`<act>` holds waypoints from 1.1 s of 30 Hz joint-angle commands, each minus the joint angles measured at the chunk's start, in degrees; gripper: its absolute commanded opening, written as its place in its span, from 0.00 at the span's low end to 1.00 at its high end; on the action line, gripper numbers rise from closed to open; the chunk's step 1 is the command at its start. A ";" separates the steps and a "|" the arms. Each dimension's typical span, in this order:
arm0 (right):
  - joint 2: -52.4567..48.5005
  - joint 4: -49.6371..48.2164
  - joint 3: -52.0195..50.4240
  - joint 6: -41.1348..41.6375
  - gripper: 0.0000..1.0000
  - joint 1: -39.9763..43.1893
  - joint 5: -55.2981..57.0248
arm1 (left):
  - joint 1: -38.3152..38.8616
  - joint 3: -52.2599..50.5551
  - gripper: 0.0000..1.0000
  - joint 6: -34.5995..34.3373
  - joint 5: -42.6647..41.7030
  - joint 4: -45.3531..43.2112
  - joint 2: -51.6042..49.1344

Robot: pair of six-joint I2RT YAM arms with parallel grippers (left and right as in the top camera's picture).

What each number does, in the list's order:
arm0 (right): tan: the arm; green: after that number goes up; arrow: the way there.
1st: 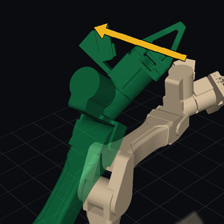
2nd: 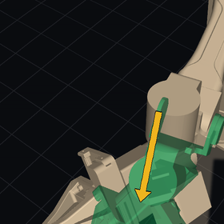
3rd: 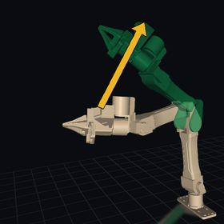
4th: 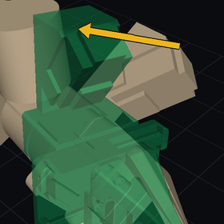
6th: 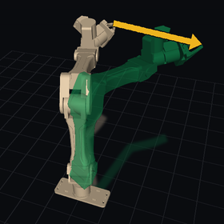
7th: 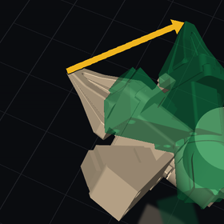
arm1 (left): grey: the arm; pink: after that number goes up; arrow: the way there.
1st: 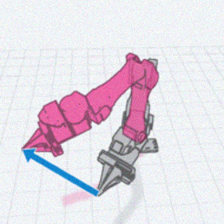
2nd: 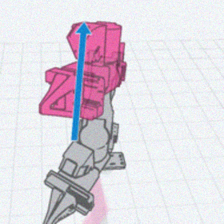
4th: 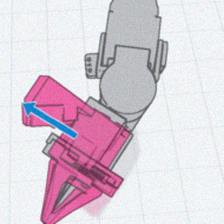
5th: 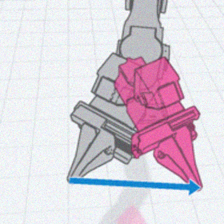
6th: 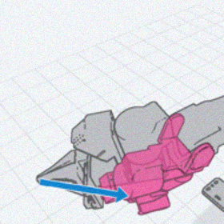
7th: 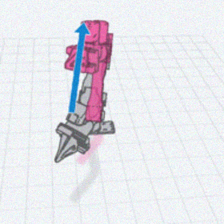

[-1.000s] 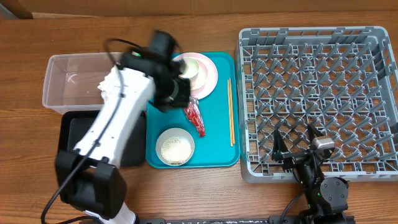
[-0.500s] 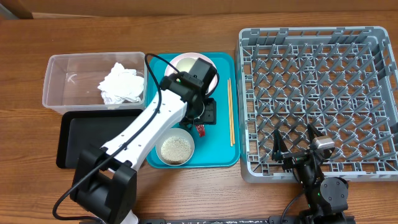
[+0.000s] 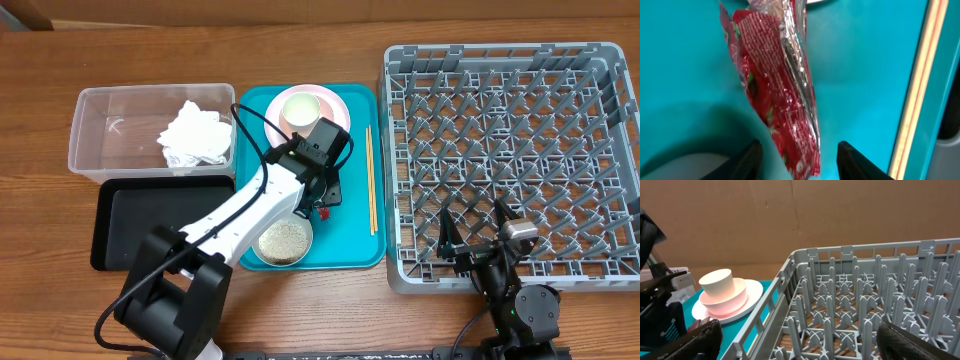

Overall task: Sort waste into correct bins and load items into the dishwasher
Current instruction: 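Move the left gripper to the red wrapper and grasp it, then carry the red wrapper with the left gripper into the clear bin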

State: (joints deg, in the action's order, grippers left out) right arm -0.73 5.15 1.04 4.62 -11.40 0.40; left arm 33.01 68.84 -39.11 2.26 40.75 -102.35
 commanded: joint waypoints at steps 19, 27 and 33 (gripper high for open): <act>0.50 -0.35 -0.59 -0.17 1.00 -0.15 0.09 | -0.02 -3.93 0.05 -1.18 2.84 -6.82 -4.46; 0.50 -0.35 -0.59 -0.17 1.00 -0.15 0.09 | -1.95 2.45 0.04 0.04 2.86 1.31 -2.27; 0.50 -0.35 -0.59 -0.17 1.00 -0.15 0.09 | -5.01 11.65 0.04 1.86 7.08 12.41 1.60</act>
State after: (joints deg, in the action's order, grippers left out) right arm -0.73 5.15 1.04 4.67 -11.40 0.36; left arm 30.09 74.74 -38.85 5.02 49.80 -105.30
